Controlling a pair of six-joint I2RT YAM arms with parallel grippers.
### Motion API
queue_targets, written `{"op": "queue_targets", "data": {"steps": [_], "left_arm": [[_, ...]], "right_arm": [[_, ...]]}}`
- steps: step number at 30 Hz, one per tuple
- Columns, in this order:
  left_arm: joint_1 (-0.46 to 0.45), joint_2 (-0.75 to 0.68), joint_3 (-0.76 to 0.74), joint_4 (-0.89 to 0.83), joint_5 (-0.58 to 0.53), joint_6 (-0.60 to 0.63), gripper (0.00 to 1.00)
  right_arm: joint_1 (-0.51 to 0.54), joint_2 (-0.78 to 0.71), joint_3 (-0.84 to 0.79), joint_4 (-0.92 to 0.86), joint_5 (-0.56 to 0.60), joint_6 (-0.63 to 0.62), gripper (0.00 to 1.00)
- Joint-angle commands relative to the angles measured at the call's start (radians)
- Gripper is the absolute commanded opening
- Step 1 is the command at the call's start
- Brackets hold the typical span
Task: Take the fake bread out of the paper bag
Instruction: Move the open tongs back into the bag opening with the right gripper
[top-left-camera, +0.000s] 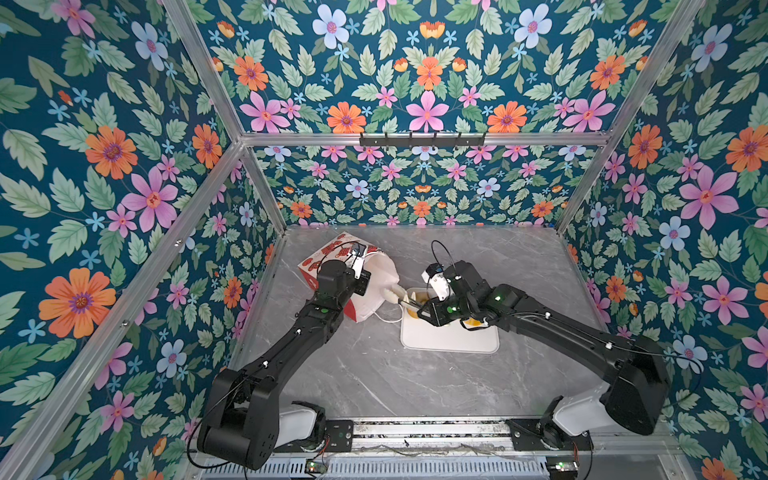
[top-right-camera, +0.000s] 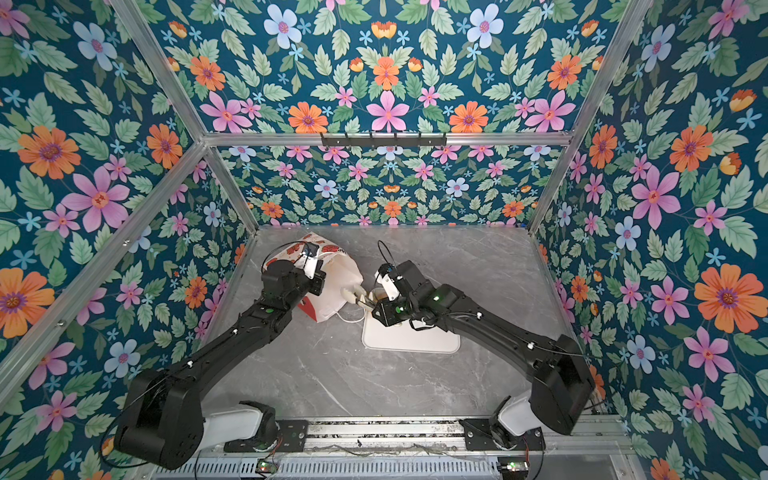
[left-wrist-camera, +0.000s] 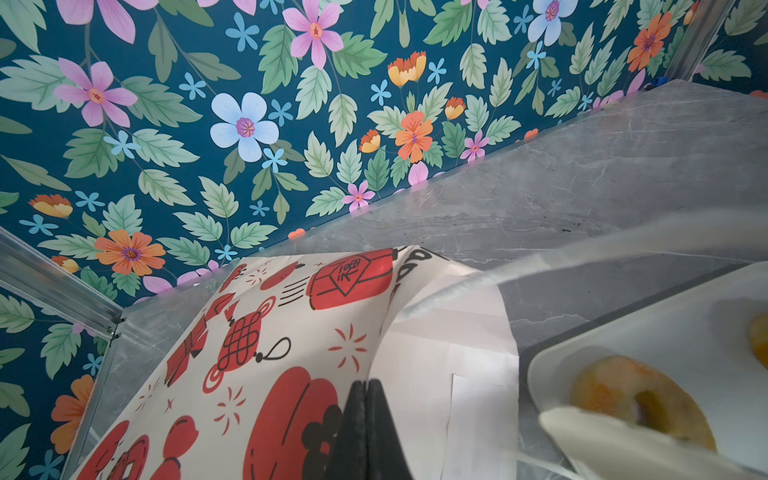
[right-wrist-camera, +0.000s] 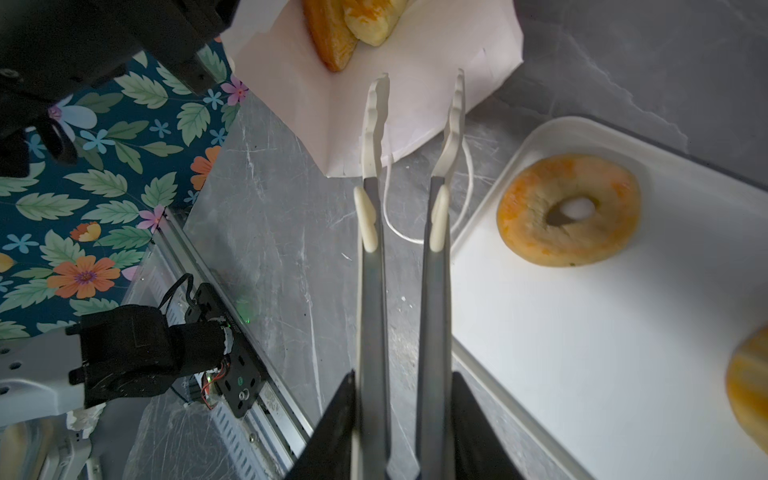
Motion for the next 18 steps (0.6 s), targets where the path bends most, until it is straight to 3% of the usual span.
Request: {"op": "queue_targets", "data": {"steps": [1, 8, 18], "left_arm": [[0.000, -0.010, 0.010, -0.004, 0.009, -0.016, 0.00], [0.000, -0.030, 0.023, -0.030, 0.005, -0.015, 0.00], [-0.001, -0.021, 0.060, -0.081, 0.022, -0.020, 0.00]], "right_arm": [[0.024, 0.078, 0.061, 0.091, 0.054, -0.117, 0.33], [0.088, 0.296, 0.179, 0.155, 0.328, -0.342, 0.33], [0.114, 0.418, 0.198, 0.405, 0.532, -0.558, 0.33]]}}
